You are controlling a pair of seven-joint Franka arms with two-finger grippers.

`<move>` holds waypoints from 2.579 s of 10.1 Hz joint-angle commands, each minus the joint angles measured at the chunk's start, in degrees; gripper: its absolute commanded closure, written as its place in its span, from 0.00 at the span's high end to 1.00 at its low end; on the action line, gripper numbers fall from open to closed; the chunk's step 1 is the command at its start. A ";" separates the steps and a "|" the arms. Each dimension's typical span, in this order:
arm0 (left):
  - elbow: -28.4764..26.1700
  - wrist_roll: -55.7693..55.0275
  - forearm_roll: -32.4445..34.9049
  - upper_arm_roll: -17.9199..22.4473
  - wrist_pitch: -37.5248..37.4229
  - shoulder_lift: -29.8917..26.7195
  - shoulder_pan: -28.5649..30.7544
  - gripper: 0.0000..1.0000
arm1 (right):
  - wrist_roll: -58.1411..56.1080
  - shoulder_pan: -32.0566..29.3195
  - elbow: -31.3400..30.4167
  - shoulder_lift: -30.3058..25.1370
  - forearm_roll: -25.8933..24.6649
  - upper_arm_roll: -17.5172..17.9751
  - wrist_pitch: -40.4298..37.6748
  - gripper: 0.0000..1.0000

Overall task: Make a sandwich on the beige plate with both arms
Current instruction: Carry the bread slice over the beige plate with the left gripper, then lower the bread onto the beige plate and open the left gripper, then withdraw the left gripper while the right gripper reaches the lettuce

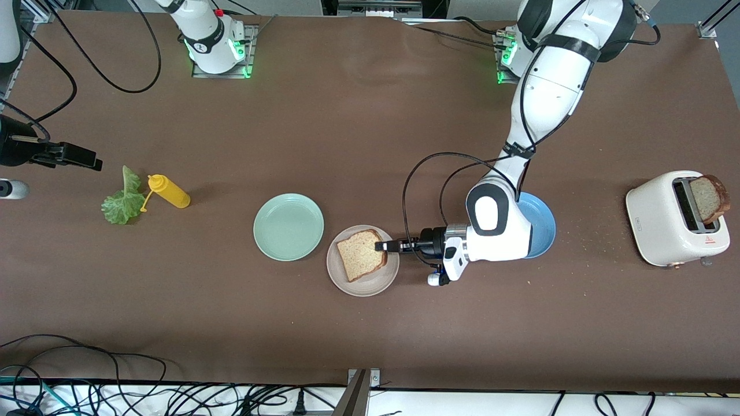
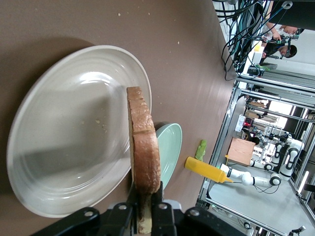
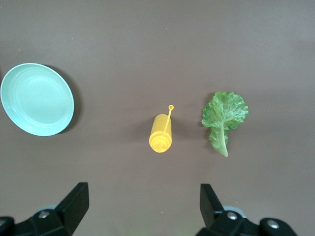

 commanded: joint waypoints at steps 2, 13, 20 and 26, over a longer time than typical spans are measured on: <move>1.21 5.58 -1.40 1.26 0.43 1.11 -0.60 1.00 | -0.71 -0.27 0.77 0.09 0.44 0.06 -0.83 1.00; 1.04 -17.25 31.26 2.85 -13.14 -7.14 10.71 1.00 | -2.02 -8.27 -0.81 13.16 -9.93 -0.02 4.61 1.00; 1.04 -22.36 64.72 2.85 -30.95 -16.91 24.36 1.00 | -2.12 -12.49 -19.06 16.87 -10.19 -0.89 24.18 1.00; 1.21 -21.84 74.41 2.41 -30.95 -23.06 24.45 1.00 | -5.27 -12.58 -24.89 21.34 -10.20 -3.09 35.90 1.00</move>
